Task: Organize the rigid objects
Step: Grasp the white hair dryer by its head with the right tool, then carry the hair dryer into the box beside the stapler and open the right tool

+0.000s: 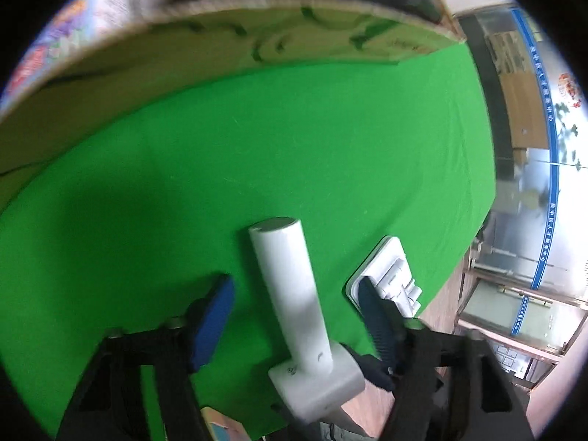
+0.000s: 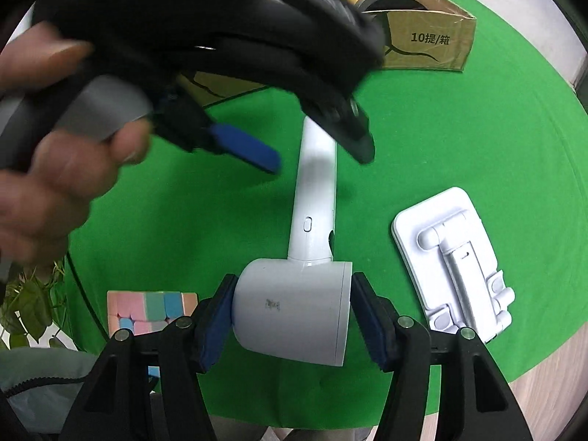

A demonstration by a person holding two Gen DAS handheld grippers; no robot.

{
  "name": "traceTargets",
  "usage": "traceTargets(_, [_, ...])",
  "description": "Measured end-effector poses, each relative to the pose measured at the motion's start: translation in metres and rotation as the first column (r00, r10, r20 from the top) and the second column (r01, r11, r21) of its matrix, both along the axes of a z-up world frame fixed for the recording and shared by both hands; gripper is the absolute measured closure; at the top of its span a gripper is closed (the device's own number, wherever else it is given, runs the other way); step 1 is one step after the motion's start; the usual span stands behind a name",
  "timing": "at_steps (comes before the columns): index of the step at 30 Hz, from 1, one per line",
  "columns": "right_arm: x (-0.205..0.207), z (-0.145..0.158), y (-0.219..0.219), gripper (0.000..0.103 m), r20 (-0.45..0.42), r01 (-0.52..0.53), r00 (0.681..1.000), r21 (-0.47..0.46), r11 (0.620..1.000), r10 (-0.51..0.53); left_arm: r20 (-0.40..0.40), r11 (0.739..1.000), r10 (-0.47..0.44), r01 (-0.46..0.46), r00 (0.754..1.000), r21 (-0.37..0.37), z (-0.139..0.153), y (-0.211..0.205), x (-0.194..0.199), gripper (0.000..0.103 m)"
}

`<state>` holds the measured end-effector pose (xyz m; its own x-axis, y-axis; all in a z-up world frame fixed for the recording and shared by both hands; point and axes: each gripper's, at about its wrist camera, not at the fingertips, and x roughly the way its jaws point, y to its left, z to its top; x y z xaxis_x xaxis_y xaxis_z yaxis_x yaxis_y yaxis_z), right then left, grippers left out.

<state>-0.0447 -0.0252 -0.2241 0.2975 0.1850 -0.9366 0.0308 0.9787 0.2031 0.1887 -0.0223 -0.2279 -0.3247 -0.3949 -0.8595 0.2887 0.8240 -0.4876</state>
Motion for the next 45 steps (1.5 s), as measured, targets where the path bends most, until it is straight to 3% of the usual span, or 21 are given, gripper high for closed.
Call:
traceTargets(2, [-0.003, 0.001, 0.003, 0.044, 0.006, -0.008, 1.0, 0.002, 1.0, 0.008, 0.02, 1.0, -0.006, 0.006, 1.0, 0.008, 0.001, -0.006, -0.003, 0.058])
traceTargets(3, [-0.004, 0.002, 0.004, 0.044, 0.004, -0.01, 1.0, 0.001, 1.0, 0.01, 0.022, 1.0, -0.019, 0.019, 1.0, 0.025, -0.001, -0.008, -0.004, 0.068])
traceTargets(4, [-0.004, 0.003, 0.004, 0.044, -0.002, -0.007, 1.0, 0.002, 1.0, 0.007, 0.035, 0.999, -0.026, 0.024, 0.999, 0.043, 0.0, -0.009, -0.005, 0.072])
traceTargets(9, [-0.007, 0.017, 0.002, 0.045, 0.006, 0.002, 1.0, 0.021, 1.0, -0.002, 0.012, 1.0, 0.011, -0.011, 1.0, 0.029, 0.002, -0.007, -0.005, 0.073])
traceTargets(15, [0.017, 0.071, 0.0, 0.045, 0.099, -0.002, 0.995, 0.023, 1.0, 0.0, 0.142, 0.994, 0.08, -0.069, 0.987, -0.081, 0.073, 0.009, 0.01, 0.074])
traceTargets(21, [0.066, 0.158, 0.031, 0.045, 0.234, -0.043, 0.971, -0.009, 0.999, 0.044, 0.3, 0.977, 0.164, -0.111, 0.94, -0.184, 0.168, 0.043, 0.051, 0.074])
traceTargets(24, [0.102, 0.191, 0.041, 0.045, 0.272, -0.074, 0.959, -0.015, 0.997, 0.075, 0.357, 0.969, 0.204, -0.136, 0.911, -0.207, 0.199, 0.07, 0.08, 0.074])
traceTargets(29, [0.156, 0.218, 0.073, 0.045, 0.293, -0.105, 0.95, -0.012, 0.994, 0.104, 0.4, 0.96, 0.25, -0.174, 0.882, -0.217, 0.215, 0.102, 0.114, 0.075])
traceTargets(34, [0.203, 0.217, 0.098, 0.045, 0.248, -0.149, 0.958, 0.004, 0.989, 0.143, 0.392, 0.959, 0.272, -0.212, 0.879, -0.19, 0.207, 0.138, 0.141, 0.075])
traceTargets(38, [0.228, 0.196, 0.118, 0.045, 0.205, -0.19, 0.962, 0.023, 0.981, 0.182, 0.348, 0.95, 0.308, -0.263, 0.886, -0.17, 0.187, 0.157, 0.158, 0.075])
traceTargets(45, [0.261, 0.132, 0.13, 0.045, 0.14, -0.213, 0.97, 0.08, 0.974, 0.201, 0.276, 0.945, 0.326, -0.304, 0.904, -0.12, 0.145, 0.174, 0.188, 0.075])
